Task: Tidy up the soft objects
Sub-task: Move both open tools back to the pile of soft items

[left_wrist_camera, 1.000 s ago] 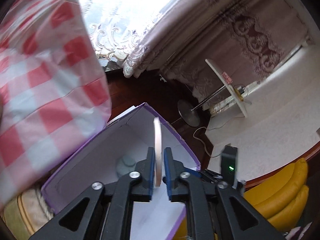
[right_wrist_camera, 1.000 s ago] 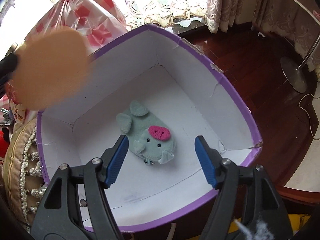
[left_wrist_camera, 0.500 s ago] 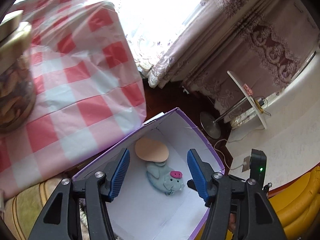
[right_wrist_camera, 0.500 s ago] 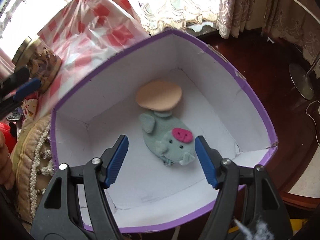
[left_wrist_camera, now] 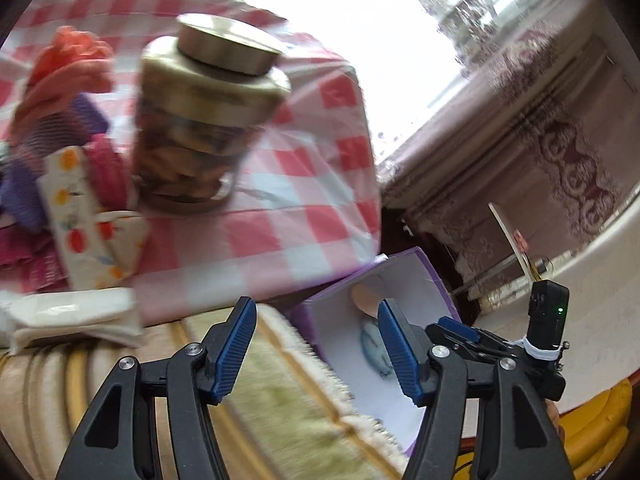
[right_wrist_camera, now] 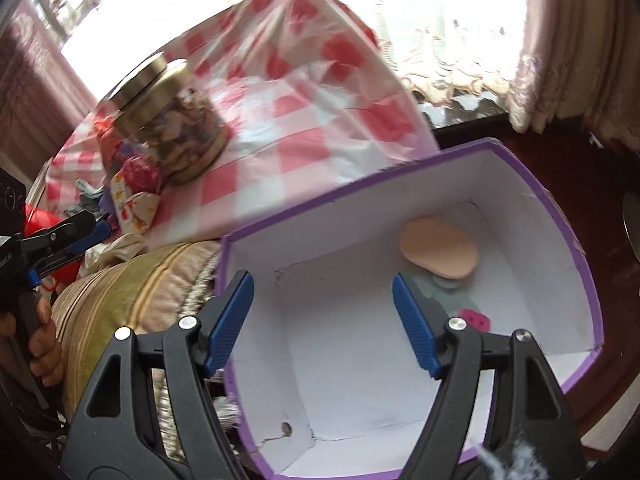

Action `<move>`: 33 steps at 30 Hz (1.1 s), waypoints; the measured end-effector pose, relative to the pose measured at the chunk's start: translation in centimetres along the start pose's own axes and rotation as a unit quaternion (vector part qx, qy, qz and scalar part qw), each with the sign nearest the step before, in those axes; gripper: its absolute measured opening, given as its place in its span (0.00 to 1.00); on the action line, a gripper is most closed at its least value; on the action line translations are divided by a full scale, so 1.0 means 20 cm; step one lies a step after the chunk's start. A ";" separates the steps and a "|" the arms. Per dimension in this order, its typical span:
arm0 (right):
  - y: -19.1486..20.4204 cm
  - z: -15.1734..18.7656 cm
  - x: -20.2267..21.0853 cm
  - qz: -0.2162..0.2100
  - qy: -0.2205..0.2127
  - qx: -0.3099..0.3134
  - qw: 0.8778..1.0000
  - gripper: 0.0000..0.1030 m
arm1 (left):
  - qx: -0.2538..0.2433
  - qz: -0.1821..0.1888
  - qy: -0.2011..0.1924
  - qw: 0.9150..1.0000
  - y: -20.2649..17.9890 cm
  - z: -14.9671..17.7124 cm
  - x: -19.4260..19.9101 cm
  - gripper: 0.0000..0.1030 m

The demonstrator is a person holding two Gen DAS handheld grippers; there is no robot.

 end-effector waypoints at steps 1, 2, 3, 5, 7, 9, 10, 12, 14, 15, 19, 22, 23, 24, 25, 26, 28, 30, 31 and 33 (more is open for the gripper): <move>0.05 -0.01 -0.01 -0.006 0.001 0.009 1.000 0.73 | 0.003 -0.006 -0.005 1.000 0.03 0.00 0.03 0.62; 0.09 -0.02 -0.02 -0.012 0.004 0.016 1.000 0.73 | 0.007 -0.015 -0.012 1.000 0.08 0.00 0.07 0.62; 0.13 -0.02 -0.02 -0.016 0.008 0.021 1.000 0.73 | 0.015 -0.028 -0.021 0.999 0.14 0.00 0.12 0.62; 0.21 -0.04 -0.04 -0.026 0.016 0.031 0.999 0.73 | 0.029 -0.043 -0.033 0.998 0.23 0.00 0.18 0.62; 0.29 -0.05 -0.06 -0.035 0.023 0.044 0.998 0.73 | 0.054 -0.057 -0.047 0.996 0.35 0.01 0.26 0.62; 0.37 -0.06 -0.09 -0.041 0.032 0.063 0.997 0.73 | 0.083 -0.069 -0.062 0.992 0.47 0.01 0.34 0.62; 0.41 -0.07 -0.10 -0.045 0.037 0.073 0.996 0.73 | 0.097 -0.075 -0.069 0.990 0.53 0.01 0.38 0.62; 0.51 -0.08 -0.12 -0.051 0.042 0.098 0.993 0.73 | 0.125 -0.094 -0.085 0.984 0.66 0.01 0.45 0.62; 0.61 -0.08 -0.14 -0.057 0.046 0.124 0.990 0.73 | 0.150 -0.114 -0.091 0.978 0.76 0.02 0.50 0.62; 0.65 -0.09 -0.15 -0.059 0.047 0.134 0.988 0.73 | 0.166 -0.126 -0.092 0.974 0.82 0.02 0.53 0.62; 0.83 -0.09 -0.20 -0.070 0.055 0.185 0.979 0.73 | 0.224 -0.157 -0.095 0.957 1.05 0.05 0.59 0.62; 0.97 -0.08 -0.25 -0.079 0.063 0.224 0.969 0.73 | 0.249 -0.175 -0.092 0.948 1.16 0.05 0.61 0.62; 1.02 -0.07 -0.27 -0.083 0.068 0.237 0.966 0.73 | 0.252 -0.178 -0.089 0.947 1.18 0.05 0.61 0.62; 1.06 -0.06 -0.30 -0.085 0.072 0.246 0.963 0.73 | 0.255 -0.180 -0.086 0.946 1.20 0.05 0.60 0.62; 1.10 -0.06 -0.32 -0.086 0.076 0.256 0.960 0.73 | 0.257 -0.182 -0.083 0.946 1.22 0.05 0.59 0.62; 1.14 -0.05 -0.34 -0.087 0.079 0.266 0.957 0.73 | 0.258 -0.183 -0.081 0.945 1.23 0.04 0.58 0.62; 1.21 -0.04 -0.38 -0.086 0.083 0.287 0.950 0.73 | 0.260 -0.185 -0.077 0.945 1.26 0.03 0.57 0.62; 1.27 -0.03 -0.42 -0.087 0.090 0.303 0.945 0.73 | 0.261 -0.188 -0.072 0.944 1.28 0.02 0.55 0.62; 1.30 -0.04 -0.45 -0.085 0.093 0.307 0.943 0.73 | 0.262 -0.191 -0.069 0.943 1.28 0.02 0.55 0.62; 1.34 -0.07 -0.49 -0.081 0.096 0.308 0.943 0.73 | 0.265 -0.194 -0.061 0.943 1.31 0.02 0.53 0.62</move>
Point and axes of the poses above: each gripper's, at about its wrist camera, not at the fingertips, and x roughly against the way its jaws point, y to its left, z to its underside, the point moved 3 cm from there along -x, roughly the way its jaws point, and after that the axes turned 2 degrees about -y, right-handed, at the moved point
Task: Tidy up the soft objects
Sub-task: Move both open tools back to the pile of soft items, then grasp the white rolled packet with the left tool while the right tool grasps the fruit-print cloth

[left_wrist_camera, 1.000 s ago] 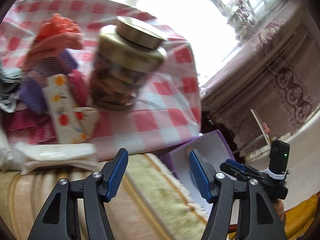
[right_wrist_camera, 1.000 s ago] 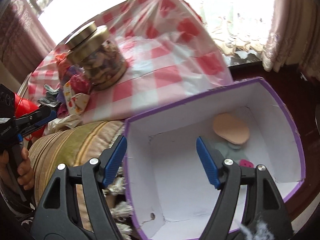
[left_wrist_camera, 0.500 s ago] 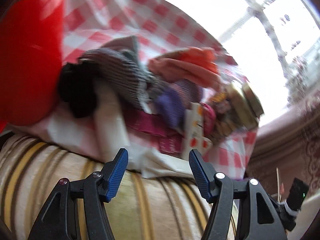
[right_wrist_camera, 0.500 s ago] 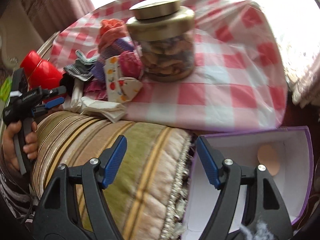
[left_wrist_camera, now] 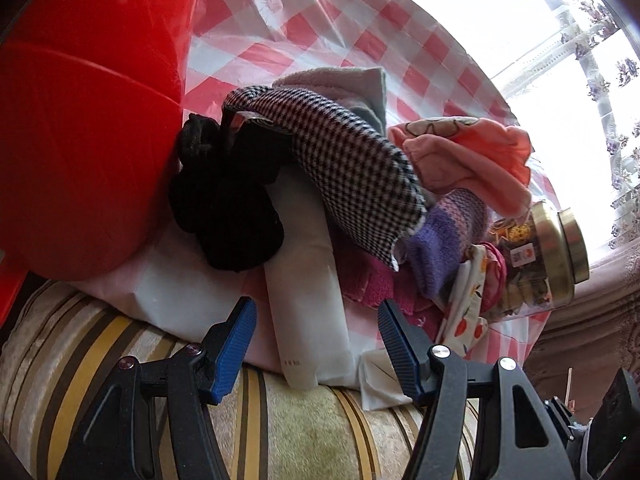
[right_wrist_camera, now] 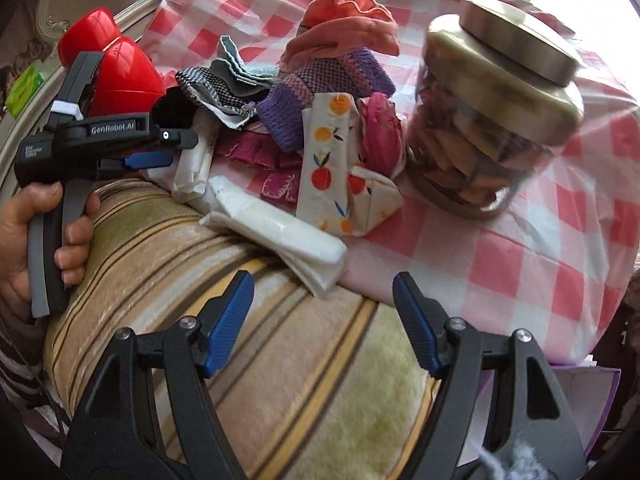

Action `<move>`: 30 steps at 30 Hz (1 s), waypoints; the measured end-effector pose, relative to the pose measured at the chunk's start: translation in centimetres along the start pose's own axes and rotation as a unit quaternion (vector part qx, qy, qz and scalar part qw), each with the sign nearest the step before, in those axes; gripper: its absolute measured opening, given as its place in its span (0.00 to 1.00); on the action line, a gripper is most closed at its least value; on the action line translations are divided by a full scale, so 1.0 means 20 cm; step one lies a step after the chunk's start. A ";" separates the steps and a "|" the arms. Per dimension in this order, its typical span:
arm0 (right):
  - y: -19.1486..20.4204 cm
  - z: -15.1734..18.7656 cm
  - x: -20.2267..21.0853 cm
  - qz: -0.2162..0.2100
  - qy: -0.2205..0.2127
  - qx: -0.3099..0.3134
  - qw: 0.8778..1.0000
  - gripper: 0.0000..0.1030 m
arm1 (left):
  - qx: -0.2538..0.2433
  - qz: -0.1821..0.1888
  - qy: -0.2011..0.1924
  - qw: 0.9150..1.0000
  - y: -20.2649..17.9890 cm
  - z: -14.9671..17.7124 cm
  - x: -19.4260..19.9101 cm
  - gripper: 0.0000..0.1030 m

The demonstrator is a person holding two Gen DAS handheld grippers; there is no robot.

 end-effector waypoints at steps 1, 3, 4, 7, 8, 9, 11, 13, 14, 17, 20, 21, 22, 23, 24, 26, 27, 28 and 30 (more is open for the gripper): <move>0.00 -0.02 -0.02 0.000 0.001 0.000 1.000 0.73 | 0.001 -0.001 0.004 1.000 0.00 -0.01 -0.02 0.62; 0.01 -0.07 -0.07 0.009 0.008 0.001 1.000 0.73 | 0.003 -0.002 0.012 1.000 0.01 -0.01 -0.05 0.62; 0.01 -0.09 -0.10 0.012 0.010 0.001 1.000 0.73 | 0.003 -0.001 0.015 1.000 0.01 -0.01 -0.06 0.62; -0.01 -0.16 -0.19 0.027 0.020 -0.009 0.999 0.73 | -0.003 0.000 0.019 1.000 0.02 -0.01 -0.09 0.62; -0.02 -0.18 -0.21 0.028 0.023 -0.016 0.999 0.73 | -0.006 0.000 0.018 1.000 0.02 -0.01 -0.10 0.62; -0.03 -0.19 -0.23 0.028 0.025 -0.023 0.999 0.73 | -0.009 0.000 0.018 1.000 0.02 -0.01 -0.10 0.62; -0.05 -0.23 -0.28 0.030 0.031 -0.038 0.998 0.73 | -0.014 0.006 0.018 1.000 0.01 -0.01 -0.11 0.59; -0.06 -0.25 -0.31 0.031 0.033 -0.048 0.998 0.73 | -0.016 0.011 0.020 1.000 0.01 -0.01 -0.12 0.48; -0.07 -0.27 -0.34 0.034 0.037 -0.054 0.997 0.73 | -0.016 0.018 0.022 0.999 0.01 -0.01 -0.12 0.47; -0.09 -0.30 -0.40 0.040 0.043 -0.067 0.996 0.73 | -0.013 0.035 0.026 0.999 0.01 0.00 -0.12 0.46; -0.08 -0.32 -0.46 0.045 0.052 -0.070 0.995 0.73 | -0.006 0.064 0.030 0.997 0.04 0.01 -0.12 0.46; -0.09 -0.32 -0.47 0.046 0.052 -0.072 0.995 0.73 | -0.004 0.077 0.032 0.997 0.04 0.01 -0.11 0.46; -0.09 -0.32 -0.48 0.045 0.053 -0.072 0.995 0.73 | -0.002 0.086 0.032 0.996 0.05 0.02 -0.11 0.46; -0.09 -0.32 -0.48 0.045 0.051 -0.073 0.995 0.67 | -0.001 0.099 0.032 0.995 0.05 0.03 -0.10 0.46; -0.09 -0.33 -0.48 0.040 0.051 -0.073 0.995 0.60 | 0.001 0.108 0.034 0.994 0.06 0.03 -0.09 0.45; -0.09 -0.33 -0.48 0.030 0.049 -0.073 0.996 0.52 | 0.003 0.122 0.038 0.992 0.06 0.05 -0.07 0.45; -0.08 -0.33 -0.48 0.028 0.048 -0.072 0.996 0.48 | 0.007 0.132 0.040 0.990 0.06 0.06 -0.06 0.45; -0.08 -0.33 -0.48 0.026 0.047 -0.069 0.996 0.46 | 0.010 0.141 0.042 0.989 0.05 0.07 -0.06 0.45; -0.07 -0.33 -0.46 0.022 0.045 -0.069 0.996 0.39 | 0.021 0.162 0.047 0.985 0.06 0.09 -0.03 0.45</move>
Point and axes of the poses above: each gripper's, at about its wrist camera, not at the fingertips, and x roughly against the way its jaws point, y to its left, z to its underside, the point moved 3 cm from there along -x, roughly the way its jaws point, and after that the axes turned 2 degrees about -y, right-handed, at the moved point
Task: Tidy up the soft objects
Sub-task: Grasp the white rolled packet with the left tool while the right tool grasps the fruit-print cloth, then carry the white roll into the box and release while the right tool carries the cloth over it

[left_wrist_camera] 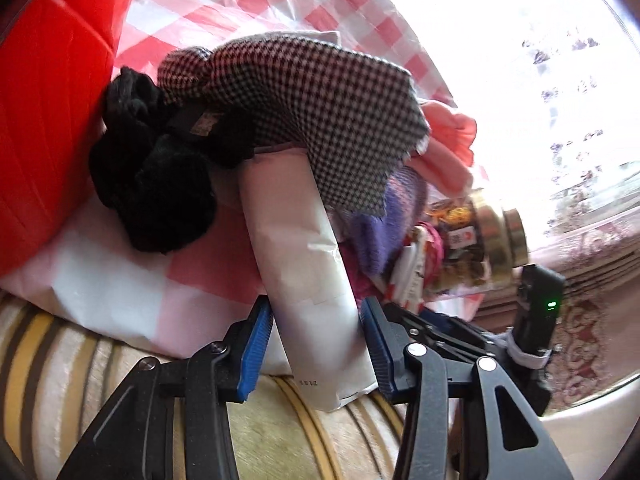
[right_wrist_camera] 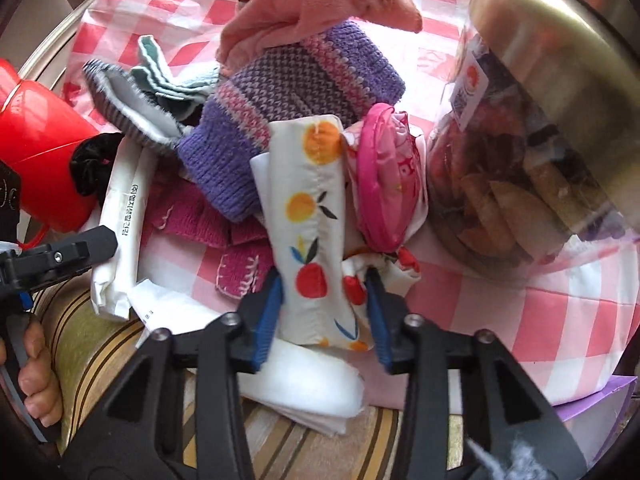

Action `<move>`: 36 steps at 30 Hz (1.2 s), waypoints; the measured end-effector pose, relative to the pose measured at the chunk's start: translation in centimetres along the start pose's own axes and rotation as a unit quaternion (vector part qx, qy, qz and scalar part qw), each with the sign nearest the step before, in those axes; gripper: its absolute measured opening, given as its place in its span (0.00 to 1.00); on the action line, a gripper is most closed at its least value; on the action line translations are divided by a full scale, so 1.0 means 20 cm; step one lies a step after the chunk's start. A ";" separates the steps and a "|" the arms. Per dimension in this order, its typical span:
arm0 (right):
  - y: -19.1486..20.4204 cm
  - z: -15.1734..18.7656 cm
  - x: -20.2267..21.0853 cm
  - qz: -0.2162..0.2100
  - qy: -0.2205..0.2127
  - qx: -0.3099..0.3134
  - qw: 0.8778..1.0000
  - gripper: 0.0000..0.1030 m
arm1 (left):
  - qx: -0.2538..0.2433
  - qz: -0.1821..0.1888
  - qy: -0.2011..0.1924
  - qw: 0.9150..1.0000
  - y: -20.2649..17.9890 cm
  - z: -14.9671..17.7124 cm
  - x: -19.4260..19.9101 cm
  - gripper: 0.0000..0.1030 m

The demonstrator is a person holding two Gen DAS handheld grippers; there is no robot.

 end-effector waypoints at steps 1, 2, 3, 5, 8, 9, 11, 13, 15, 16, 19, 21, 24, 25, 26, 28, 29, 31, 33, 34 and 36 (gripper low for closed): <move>0.00 0.00 0.01 -0.002 -0.001 -0.002 1.000 0.38 | 0.005 0.005 0.001 1.000 0.00 0.02 0.01 0.45; -0.01 0.01 0.02 -0.003 -0.004 -0.003 1.000 0.35 | 0.010 0.014 0.001 1.000 0.00 0.03 0.02 0.45; -0.02 0.02 0.05 -0.004 -0.007 -0.004 1.000 0.34 | 0.012 0.023 0.000 1.000 -0.01 0.05 0.03 0.45; -0.03 0.04 0.08 -0.007 -0.013 -0.008 1.000 0.33 | 0.007 0.032 -0.004 0.999 -0.03 0.08 0.06 0.45; -0.05 0.06 0.16 -0.015 -0.029 -0.014 0.999 0.32 | -0.007 0.041 -0.012 0.999 -0.07 0.13 0.11 0.45; -0.06 0.06 0.18 -0.018 -0.034 -0.015 0.999 0.32 | -0.011 0.044 -0.012 0.999 -0.08 0.16 0.12 0.45; -0.05 0.08 0.22 -0.025 -0.043 -0.016 0.999 0.32 | -0.017 0.052 -0.009 0.998 -0.12 0.12 0.11 0.45; -0.05 0.10 0.29 -0.030 -0.054 -0.014 0.998 0.32 | -0.022 0.059 -0.008 0.998 -0.15 0.15 0.13 0.44; -0.06 0.12 0.36 -0.035 -0.068 -0.017 0.997 0.32 | -0.026 0.064 -0.008 0.998 -0.16 0.13 0.16 0.44; -0.07 0.12 0.38 -0.036 -0.072 -0.019 0.997 0.32 | -0.029 0.066 -0.008 0.997 -0.18 0.14 0.17 0.44; -0.10 0.16 0.50 -0.037 -0.091 -0.025 0.995 0.32 | -0.031 0.071 -0.006 0.997 -0.21 0.16 0.18 0.44; -0.12 0.22 0.56 -0.038 -0.101 -0.031 0.994 0.32 | -0.031 0.077 -0.002 0.997 -0.23 0.17 0.18 0.44; -0.18 0.27 0.62 -0.037 -0.112 -0.042 0.992 0.32 | -0.036 0.084 0.005 0.996 -0.29 0.20 0.16 0.44; -0.20 0.30 0.65 -0.036 -0.115 -0.049 0.992 0.32 | -0.040 0.087 0.008 0.995 -0.32 0.21 0.14 0.44; -0.23 0.33 0.68 -0.033 -0.119 -0.054 0.991 0.32 | -0.044 0.089 0.012 0.995 -0.34 0.22 0.13 0.44; -0.27 0.38 0.70 -0.029 -0.123 -0.064 0.990 0.32 | -0.051 0.095 0.024 0.994 -0.42 0.24 0.08 0.44; -0.31 0.43 0.73 -0.024 -0.125 -0.074 0.989 0.32 | -0.054 0.098 0.030 0.993 -0.45 0.25 0.06 0.44; -0.38 0.51 0.76 -0.017 -0.125 -0.088 0.988 0.32 | -0.063 0.105 0.046 0.991 -0.53 0.28 -0.01 0.44; -0.48 0.63 0.80 -0.006 -0.123 -0.112 0.986 0.32 | -0.069 0.111 0.064 0.989 -0.60 0.32 -0.09 0.44; -0.52 0.66 0.81 -0.003 -0.122 -0.119 0.985 0.32 | -0.071 0.116 0.076 0.988 -0.64 0.35 -0.13 0.44; -0.63 0.80 0.85 0.010 -0.118 -0.145 0.982 0.32 | -0.073 0.128 0.104 0.984 -0.74 0.40 -0.22 0.44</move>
Point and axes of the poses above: each gripper's, at about its wrist camera, not at the fingertips, and x roughly against the way its jaws point, y to its left, z to its underside, the point moved 3 cm from there along -x, roughly the way its jaws point, and after that the axes turned 2 degrees about -y, right-handed, at the moved point
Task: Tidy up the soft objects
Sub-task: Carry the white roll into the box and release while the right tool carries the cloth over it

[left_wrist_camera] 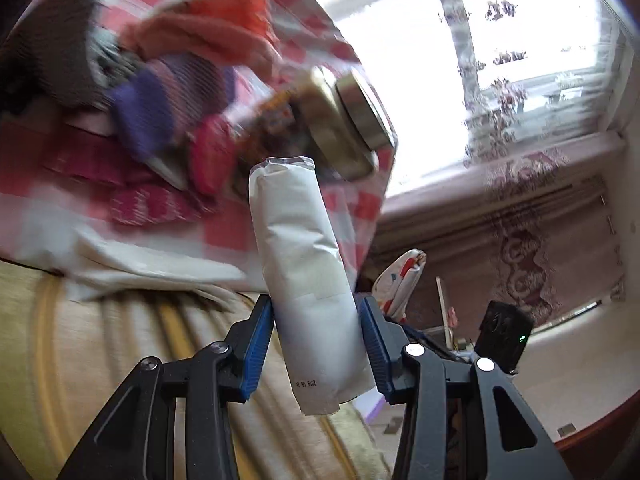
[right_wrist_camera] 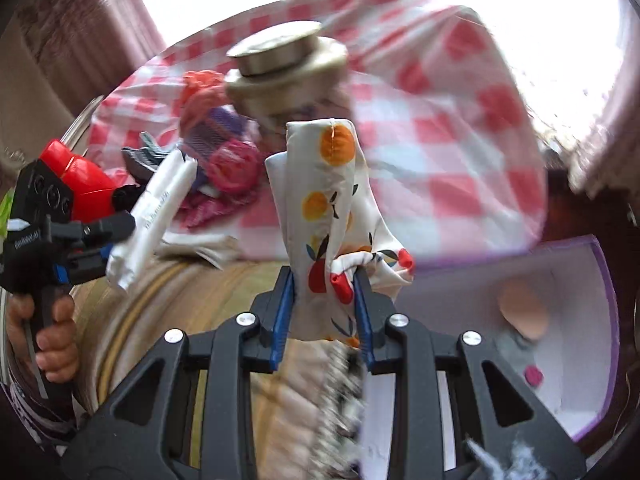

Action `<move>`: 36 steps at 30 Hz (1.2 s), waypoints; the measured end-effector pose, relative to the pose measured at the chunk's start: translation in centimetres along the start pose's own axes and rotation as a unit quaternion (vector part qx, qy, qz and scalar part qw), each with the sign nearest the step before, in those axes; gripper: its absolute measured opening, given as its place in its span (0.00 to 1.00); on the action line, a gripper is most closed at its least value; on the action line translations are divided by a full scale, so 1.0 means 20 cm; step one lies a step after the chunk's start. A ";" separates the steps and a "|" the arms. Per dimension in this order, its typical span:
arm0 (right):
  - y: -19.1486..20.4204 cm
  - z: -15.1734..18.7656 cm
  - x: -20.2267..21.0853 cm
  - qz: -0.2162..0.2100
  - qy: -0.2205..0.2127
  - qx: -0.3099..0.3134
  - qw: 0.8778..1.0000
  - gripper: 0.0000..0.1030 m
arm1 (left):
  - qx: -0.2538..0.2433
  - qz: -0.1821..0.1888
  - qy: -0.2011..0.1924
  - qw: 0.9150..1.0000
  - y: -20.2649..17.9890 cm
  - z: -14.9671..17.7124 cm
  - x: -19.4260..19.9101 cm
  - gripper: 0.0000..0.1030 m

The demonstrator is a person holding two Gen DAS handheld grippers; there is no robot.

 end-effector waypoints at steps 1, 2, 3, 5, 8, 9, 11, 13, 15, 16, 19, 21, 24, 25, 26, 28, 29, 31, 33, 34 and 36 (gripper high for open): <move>-0.06 0.04 0.03 0.008 0.002 -0.010 1.000 0.32 | -0.001 0.004 0.010 1.000 -0.02 0.01 -0.02 0.44; -0.13 0.08 0.05 0.016 0.004 -0.021 1.000 0.32 | -0.003 0.009 0.022 1.000 -0.05 0.02 -0.07 0.44; -0.19 0.12 0.07 0.022 0.006 -0.030 0.999 0.32 | -0.005 0.015 0.036 0.999 -0.09 0.04 -0.10 0.44; -0.32 0.20 0.12 0.038 0.012 -0.050 0.998 0.32 | -0.009 0.023 0.064 0.998 -0.17 0.07 -0.22 0.44; -0.52 0.34 0.19 0.063 0.020 -0.090 0.994 0.32 | -0.017 0.034 0.105 0.994 -0.29 0.12 -0.43 0.44; -0.57 0.39 0.22 0.069 0.021 -0.101 0.992 0.32 | -0.019 0.037 0.117 0.992 -0.32 0.15 -0.47 0.44; -0.66 0.46 0.26 0.081 0.022 -0.119 0.989 0.32 | -0.026 0.035 0.145 0.988 -0.41 0.20 -0.63 0.44; -0.73 0.51 0.29 0.091 0.022 -0.133 0.987 0.32 | -0.031 0.031 0.171 0.984 -0.48 0.26 -0.77 0.44; -0.81 0.58 0.32 0.102 0.024 -0.150 0.983 0.32 | -0.031 0.024 0.199 0.979 -0.55 0.33 -0.93 0.44; -0.84 0.61 0.35 0.105 0.023 -0.157 0.982 0.32 | -0.032 0.019 0.208 0.978 -0.57 0.35 -0.99 0.44; -0.91 0.68 0.39 0.110 0.022 -0.175 0.978 0.32 | -0.028 -0.003 0.230 0.973 -0.62 0.43 -1.18 0.44; -0.94 0.71 0.41 0.113 0.019 -0.184 0.976 0.32 | -0.021 -0.018 0.241 0.970 -0.63 0.48 -1.29 0.44; -0.99 0.74 0.43 0.114 0.015 -0.199 0.973 0.32 | -0.014 -0.036 0.256 0.966 -0.66 0.57 -1.44 0.44; -1.01 0.75 0.42 0.114 0.015 -0.202 0.973 0.32 | -0.010 -0.041 0.260 0.965 -0.67 0.59 -1.49 0.45; -1.02 0.75 0.42 0.113 0.016 -0.205 0.972 0.32 | -0.008 -0.044 0.264 0.964 -0.68 0.60 -1.55 0.52; -1.02 0.76 0.41 0.112 0.016 -0.210 0.971 0.32 | -0.017 -0.053 0.294 0.954 -0.70 0.66 -1.67 0.70; -1.02 0.76 0.41 0.111 0.015 -0.209 0.972 0.32 | -0.024 -0.064 0.297 0.953 -0.70 0.68 -1.68 0.70; -1.02 0.76 0.41 0.108 0.014 -0.207 0.972 0.32 | -0.030 -0.056 0.306 0.950 -0.69 0.71 -1.67 0.70; -1.02 0.76 0.40 0.108 0.014 -0.209 0.972 0.32 | -0.032 -0.057 0.313 0.948 -0.67 0.71 -1.64 0.70; -1.02 0.75 0.39 0.108 0.014 -0.208 0.972 0.32 | -0.030 -0.056 0.311 0.948 -0.67 0.70 -1.63 0.70; -1.02 0.74 0.39 0.109 0.014 -0.204 0.973 0.32 | -0.030 -0.050 0.303 0.951 -0.66 0.66 -1.57 0.70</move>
Point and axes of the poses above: each gripper's, at about its wrist camera, not at the fingertips, and x roughly against the way its jaws point, y to its left, z to its underside, the point moved 3 cm from there along -x, roughly the way its jaws point, and after that the axes turned 2 degrees about -y, right-handed, at the moved point
